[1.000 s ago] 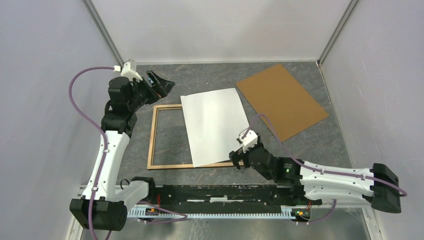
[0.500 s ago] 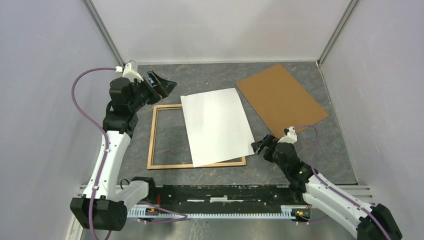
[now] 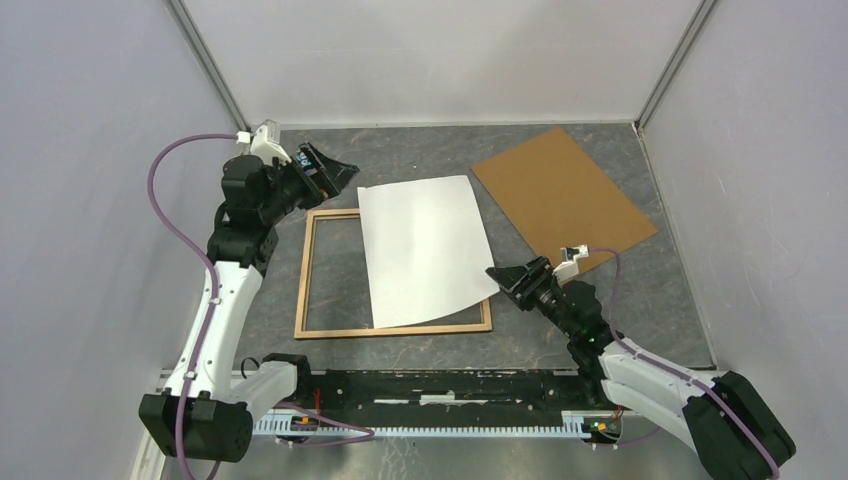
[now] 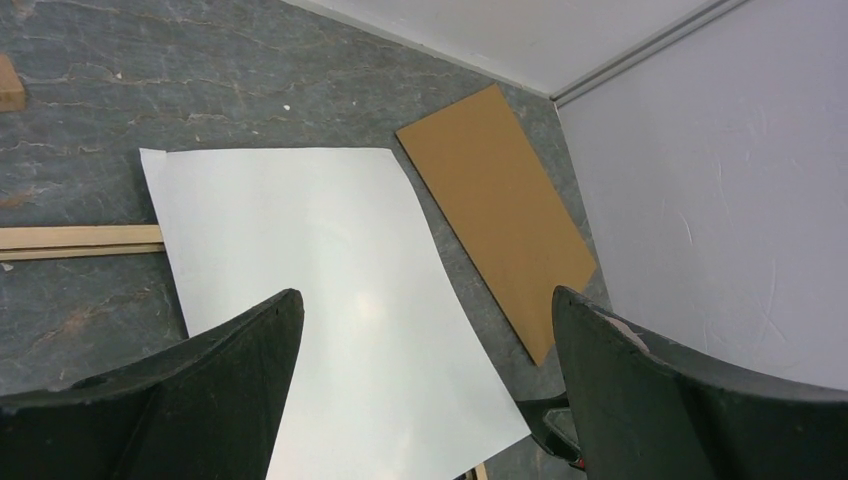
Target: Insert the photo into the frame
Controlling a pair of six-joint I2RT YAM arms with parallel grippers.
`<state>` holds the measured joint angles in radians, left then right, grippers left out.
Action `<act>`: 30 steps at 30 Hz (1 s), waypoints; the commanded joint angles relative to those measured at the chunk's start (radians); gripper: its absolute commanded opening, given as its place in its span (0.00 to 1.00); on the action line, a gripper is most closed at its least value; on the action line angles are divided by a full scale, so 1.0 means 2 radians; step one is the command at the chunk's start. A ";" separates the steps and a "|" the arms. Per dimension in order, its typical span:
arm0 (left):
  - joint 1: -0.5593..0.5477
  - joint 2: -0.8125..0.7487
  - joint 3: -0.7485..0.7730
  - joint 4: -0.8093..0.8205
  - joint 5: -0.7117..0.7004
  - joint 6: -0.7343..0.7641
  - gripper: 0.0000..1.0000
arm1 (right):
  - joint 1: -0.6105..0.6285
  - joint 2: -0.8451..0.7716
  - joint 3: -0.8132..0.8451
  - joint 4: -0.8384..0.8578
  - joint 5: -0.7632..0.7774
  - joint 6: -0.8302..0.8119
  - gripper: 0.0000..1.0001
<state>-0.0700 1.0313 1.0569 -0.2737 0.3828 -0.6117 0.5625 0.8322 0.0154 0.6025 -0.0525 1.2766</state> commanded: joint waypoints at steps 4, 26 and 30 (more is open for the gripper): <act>-0.009 0.002 0.001 0.022 0.017 -0.016 0.98 | -0.002 0.030 -0.094 0.069 -0.011 0.007 0.70; -0.016 0.003 0.001 0.026 0.024 -0.018 0.99 | -0.001 0.082 -0.049 -0.019 -0.019 -0.058 0.69; -0.016 0.003 0.002 0.026 0.025 -0.017 0.98 | -0.001 0.116 -0.041 0.019 -0.021 -0.051 0.58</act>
<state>-0.0982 1.0393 1.0569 -0.2726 0.4034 -0.6128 0.5617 1.0138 0.0151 0.5331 -0.0937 1.1717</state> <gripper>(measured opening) 0.986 0.616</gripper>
